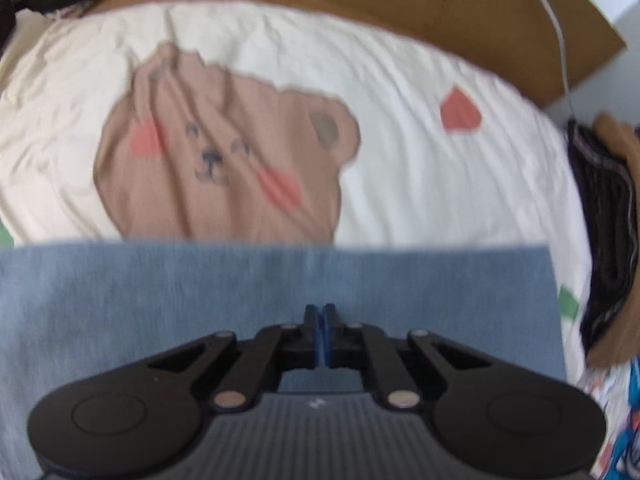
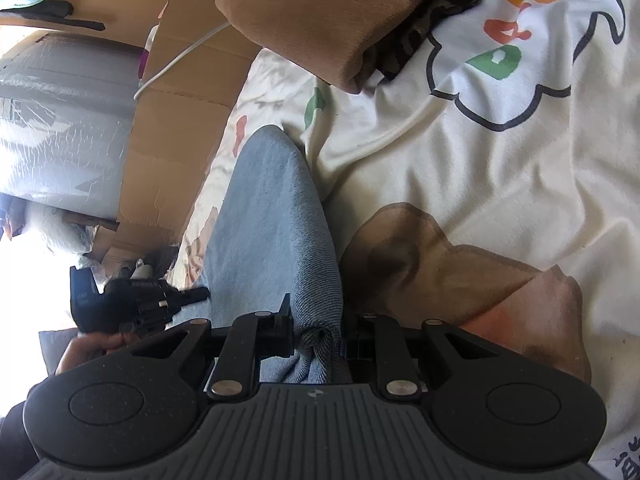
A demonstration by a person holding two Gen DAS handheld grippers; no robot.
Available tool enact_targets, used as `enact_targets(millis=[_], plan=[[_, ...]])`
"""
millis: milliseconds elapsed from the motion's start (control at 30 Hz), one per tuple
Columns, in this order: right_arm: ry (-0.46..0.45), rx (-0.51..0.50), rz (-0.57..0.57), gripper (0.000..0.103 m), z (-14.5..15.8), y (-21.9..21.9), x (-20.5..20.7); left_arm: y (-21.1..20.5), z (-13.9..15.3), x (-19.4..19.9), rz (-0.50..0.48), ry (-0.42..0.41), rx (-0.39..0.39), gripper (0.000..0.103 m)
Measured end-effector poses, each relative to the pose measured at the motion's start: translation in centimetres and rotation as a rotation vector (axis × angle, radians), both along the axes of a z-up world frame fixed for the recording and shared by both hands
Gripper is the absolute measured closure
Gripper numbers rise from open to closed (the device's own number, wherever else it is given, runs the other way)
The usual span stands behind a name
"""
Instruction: Fold clothes
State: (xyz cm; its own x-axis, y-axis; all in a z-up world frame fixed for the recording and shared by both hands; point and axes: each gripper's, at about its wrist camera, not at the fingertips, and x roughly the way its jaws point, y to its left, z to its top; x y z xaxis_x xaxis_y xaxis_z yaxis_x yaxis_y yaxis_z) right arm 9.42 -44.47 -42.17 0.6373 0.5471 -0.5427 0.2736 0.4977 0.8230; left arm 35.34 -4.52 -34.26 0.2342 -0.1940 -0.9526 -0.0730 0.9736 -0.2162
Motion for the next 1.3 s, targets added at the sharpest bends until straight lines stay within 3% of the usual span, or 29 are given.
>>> enact_targets(millis=[167,367,867,1000,1233,1300], plan=[[-0.003,-0.009,-0.008,0.084,0.1,0.1,-0.1,-0.5,-0.9,-2.2,-0.012,0.057,-0.021,0.1],[0.004,0.002,-0.047,0.084,-0.2,0.2,-0.5,-2.6,-0.6,-5.6,-0.133,0.122,0.028,0.1],[-0.023,-0.034,-0.032,0.084,0.5,0.6,-0.1,-1.9,-0.5,-13.3,-0.097,0.241,0.023,0.101],[-0.023,-0.035,-0.036,0.084,0.5,0.6,-0.1,-1.9,-1.5,-13.7,-0.104,0.3,0.016,0.101],[-0.011,-0.058,-0.033,0.082,0.7,0.7,0.2,-0.5,1.1,-12.4,-0.186,0.299,0.01,0.095],[-0.001,-0.053,-0.036,0.078,0.6,0.7,0.3,0.5,1.8,-12.4,-0.201,0.283,0.019,0.094]])
